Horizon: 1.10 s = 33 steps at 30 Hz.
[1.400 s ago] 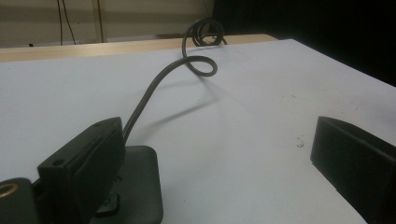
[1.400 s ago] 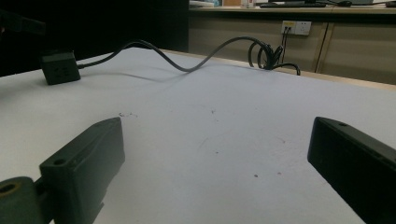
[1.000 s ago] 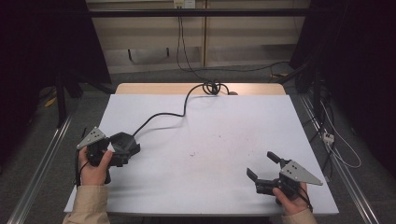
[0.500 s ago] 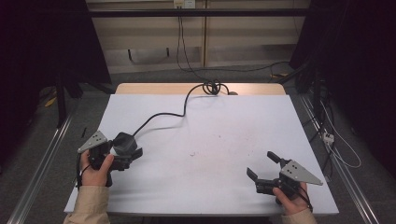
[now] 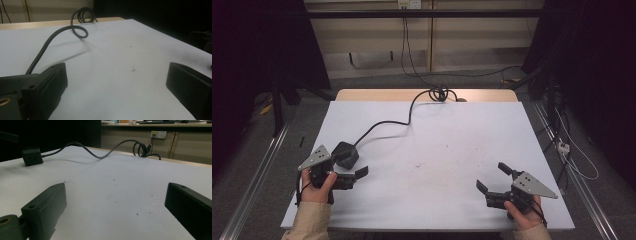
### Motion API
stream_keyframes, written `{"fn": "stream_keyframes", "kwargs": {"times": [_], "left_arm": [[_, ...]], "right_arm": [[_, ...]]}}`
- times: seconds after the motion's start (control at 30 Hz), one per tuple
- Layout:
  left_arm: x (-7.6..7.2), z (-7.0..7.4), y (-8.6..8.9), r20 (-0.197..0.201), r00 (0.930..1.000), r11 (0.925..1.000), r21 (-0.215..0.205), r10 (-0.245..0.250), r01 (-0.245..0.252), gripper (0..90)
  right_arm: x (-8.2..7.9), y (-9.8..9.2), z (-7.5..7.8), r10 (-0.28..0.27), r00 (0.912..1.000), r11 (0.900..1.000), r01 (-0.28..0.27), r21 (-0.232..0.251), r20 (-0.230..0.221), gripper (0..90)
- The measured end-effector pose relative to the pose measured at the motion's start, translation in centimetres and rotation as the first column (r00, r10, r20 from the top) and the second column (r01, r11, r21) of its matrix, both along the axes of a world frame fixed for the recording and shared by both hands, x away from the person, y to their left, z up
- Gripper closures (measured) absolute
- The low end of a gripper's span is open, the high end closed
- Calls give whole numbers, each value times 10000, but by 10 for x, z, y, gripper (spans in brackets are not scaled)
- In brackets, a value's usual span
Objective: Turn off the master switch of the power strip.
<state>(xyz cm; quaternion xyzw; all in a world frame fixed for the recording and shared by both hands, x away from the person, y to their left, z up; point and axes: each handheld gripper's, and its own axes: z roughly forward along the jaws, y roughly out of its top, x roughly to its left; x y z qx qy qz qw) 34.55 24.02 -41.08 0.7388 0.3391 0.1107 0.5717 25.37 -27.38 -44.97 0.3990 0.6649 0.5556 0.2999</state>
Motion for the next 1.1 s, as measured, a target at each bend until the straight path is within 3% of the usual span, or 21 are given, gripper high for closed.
{"fn": "stream_keyframes", "kwargs": {"times": [0.43,1.1], "left_arm": [[-6,-10,-6,-9,9974,9974,19,-718,718,34],[-11,-22,4,-95,9972,9970,214,-742,744,34]], "right_arm": [[0,0,0,11,10000,10000,-11,3,-5,38],[0,0,-1,25,10000,10000,-25,-6,-30,37]]}}
